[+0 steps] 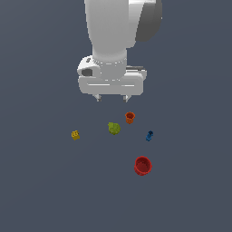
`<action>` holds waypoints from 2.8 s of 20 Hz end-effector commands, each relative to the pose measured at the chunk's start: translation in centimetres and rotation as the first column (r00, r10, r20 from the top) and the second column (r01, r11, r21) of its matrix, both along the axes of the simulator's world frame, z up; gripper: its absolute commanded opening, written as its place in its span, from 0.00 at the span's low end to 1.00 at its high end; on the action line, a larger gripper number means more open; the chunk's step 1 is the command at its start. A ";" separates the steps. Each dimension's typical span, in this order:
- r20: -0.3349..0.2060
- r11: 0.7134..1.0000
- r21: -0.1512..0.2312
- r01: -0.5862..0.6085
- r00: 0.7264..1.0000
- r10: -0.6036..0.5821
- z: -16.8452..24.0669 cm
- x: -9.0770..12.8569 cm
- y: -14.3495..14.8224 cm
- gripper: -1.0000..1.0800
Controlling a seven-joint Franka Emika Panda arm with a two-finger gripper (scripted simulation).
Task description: Pick up a designated object from a clutter of objects.
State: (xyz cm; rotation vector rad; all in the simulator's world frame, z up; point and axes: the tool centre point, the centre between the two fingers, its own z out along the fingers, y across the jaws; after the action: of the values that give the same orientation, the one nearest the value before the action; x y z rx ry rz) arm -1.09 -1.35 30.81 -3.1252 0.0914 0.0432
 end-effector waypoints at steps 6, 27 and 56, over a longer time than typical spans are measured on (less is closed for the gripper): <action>0.026 1.000 -0.007 0.013 1.000 -0.013 0.7 0.5 -1.0 0.96; 0.050 1.000 -0.018 -0.013 0.999 0.014 -3.4 0.8 -1.8 0.96; 0.027 0.981 -0.016 -0.194 0.981 0.194 -21.7 -6.0 0.3 0.96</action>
State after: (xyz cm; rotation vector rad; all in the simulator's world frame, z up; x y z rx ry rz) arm -7.04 -1.07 9.28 -3.1346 -0.2111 0.0011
